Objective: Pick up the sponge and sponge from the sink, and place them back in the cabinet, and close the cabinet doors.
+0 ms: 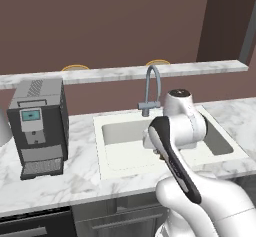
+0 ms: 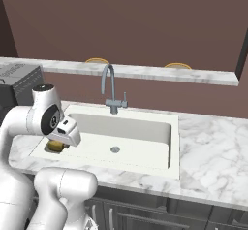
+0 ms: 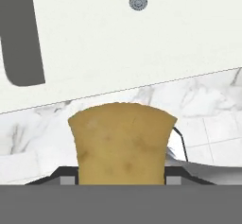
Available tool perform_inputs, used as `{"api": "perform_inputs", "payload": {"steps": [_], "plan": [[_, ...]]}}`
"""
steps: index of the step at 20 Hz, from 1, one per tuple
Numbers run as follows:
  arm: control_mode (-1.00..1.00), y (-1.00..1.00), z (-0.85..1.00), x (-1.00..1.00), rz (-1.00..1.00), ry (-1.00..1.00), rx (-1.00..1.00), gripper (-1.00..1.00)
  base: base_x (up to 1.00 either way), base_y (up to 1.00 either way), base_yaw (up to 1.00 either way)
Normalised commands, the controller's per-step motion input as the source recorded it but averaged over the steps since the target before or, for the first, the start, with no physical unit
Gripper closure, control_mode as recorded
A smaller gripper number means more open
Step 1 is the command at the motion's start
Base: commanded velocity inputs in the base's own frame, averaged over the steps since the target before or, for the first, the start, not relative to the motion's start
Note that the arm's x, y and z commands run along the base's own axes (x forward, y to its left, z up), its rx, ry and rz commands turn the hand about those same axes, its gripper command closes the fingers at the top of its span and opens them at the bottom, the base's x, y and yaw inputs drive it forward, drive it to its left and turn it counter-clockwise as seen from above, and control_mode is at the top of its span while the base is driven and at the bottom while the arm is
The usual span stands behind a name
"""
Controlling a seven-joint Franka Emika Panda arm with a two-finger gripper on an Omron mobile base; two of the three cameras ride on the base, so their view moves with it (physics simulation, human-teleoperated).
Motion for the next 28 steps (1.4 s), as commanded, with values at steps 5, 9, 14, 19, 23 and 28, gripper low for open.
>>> {"api": "perform_inputs", "payload": {"steps": [5,9,14,19,23,28], "plan": [[-1.0,-0.18,0.52,-0.22,0.0,-0.02,0.0,1.0,0.0,0.0,0.0],[-1.0,-0.25,0.53,-0.29,0.0,-0.03,0.0,1.0,0.0,0.0,0.0],[-1.0,-0.31,0.52,-0.43,0.0,-0.03,0.0,1.0,0.0,0.0,0.0],[-1.0,-0.21,0.54,-0.47,0.0,-0.03,-0.02,1.0,0.0,0.0,0.0],[-1.0,-0.2,0.55,-0.31,0.0,-0.05,-0.02,1.0,0.0,0.0,0.0],[-1.0,-0.15,0.45,-0.2,0.0,-0.07,0.0,1.0,0.0,0.0,0.0]]}}
